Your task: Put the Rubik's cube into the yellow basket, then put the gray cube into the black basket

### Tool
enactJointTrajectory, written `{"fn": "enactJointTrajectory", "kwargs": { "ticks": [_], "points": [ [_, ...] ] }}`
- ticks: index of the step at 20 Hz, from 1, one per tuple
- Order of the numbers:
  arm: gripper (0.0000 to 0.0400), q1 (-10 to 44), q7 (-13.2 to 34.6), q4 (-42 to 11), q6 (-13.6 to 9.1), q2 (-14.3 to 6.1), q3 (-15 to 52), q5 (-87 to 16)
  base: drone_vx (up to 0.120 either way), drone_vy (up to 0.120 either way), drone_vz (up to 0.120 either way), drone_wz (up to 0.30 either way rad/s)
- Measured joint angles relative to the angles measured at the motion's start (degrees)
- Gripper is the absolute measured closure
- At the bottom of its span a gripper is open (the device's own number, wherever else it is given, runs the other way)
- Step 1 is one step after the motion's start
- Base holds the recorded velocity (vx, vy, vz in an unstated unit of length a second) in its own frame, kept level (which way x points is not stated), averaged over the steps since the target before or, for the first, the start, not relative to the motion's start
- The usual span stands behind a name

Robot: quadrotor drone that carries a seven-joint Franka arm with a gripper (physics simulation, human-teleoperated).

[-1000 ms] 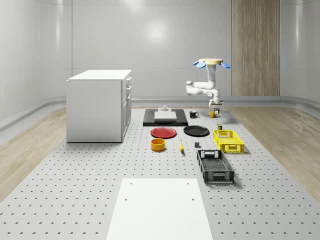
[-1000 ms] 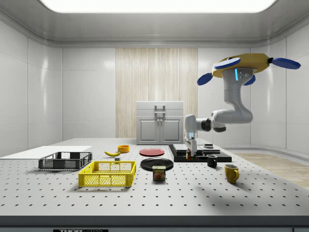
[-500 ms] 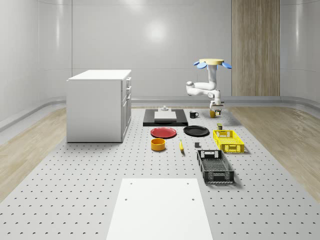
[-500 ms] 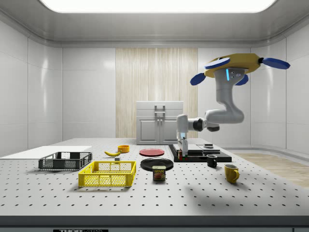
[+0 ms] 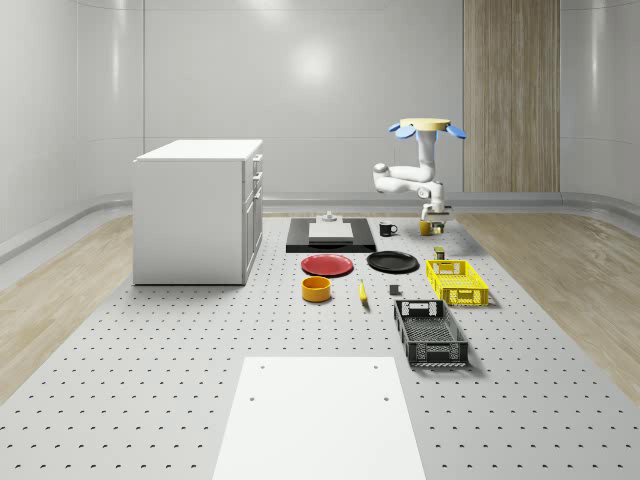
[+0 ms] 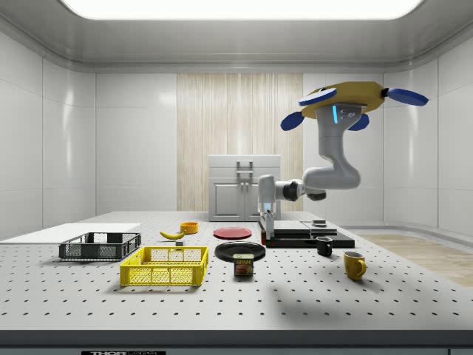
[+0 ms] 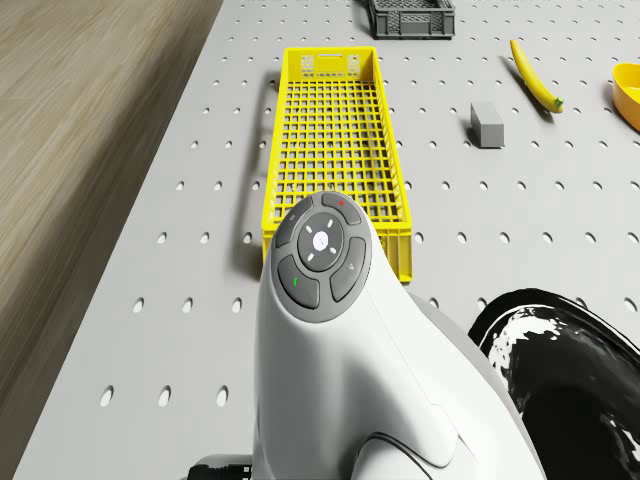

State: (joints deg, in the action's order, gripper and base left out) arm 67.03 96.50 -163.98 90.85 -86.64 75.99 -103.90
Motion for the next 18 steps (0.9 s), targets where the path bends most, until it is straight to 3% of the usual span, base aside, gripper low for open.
{"fn": "enactJointTrajectory", "kwargs": {
  "ticks": [18],
  "points": [
    [0.0105, 0.31, 0.23, 0.06, 1.10, -1.17, 0.17, 0.49, 0.120, 0.000, 0.000, 0.000]
  ]
}}
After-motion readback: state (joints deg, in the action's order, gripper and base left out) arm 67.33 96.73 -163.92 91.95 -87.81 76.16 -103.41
